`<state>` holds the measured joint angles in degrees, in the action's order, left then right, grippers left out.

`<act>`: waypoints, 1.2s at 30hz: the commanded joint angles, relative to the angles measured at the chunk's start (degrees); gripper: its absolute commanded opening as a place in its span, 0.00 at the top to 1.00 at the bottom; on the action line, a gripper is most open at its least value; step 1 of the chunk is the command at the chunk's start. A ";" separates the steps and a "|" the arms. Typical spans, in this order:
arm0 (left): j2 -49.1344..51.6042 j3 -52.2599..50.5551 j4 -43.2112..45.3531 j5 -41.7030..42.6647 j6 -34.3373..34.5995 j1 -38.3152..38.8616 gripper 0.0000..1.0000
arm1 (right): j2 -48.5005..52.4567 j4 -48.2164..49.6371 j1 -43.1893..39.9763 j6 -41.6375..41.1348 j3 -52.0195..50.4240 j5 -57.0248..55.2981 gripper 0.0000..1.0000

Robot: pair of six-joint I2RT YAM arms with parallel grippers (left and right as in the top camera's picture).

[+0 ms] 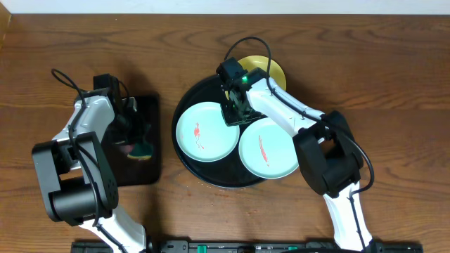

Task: Clean dirty plates on tray and stack at the side
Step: 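Grasp the green sponge from the small black tray with the left gripper, then move the held sponge over the left pale green plate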

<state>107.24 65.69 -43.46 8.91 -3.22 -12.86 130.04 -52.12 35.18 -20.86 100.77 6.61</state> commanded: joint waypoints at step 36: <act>-13.81 7.52 -9.09 2.69 9.42 5.53 0.93 | 1.90 0.96 -1.51 -0.76 -0.07 3.34 0.99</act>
<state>94.67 71.85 -53.39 10.41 0.47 -10.44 130.34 -51.62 34.26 -20.80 100.88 10.02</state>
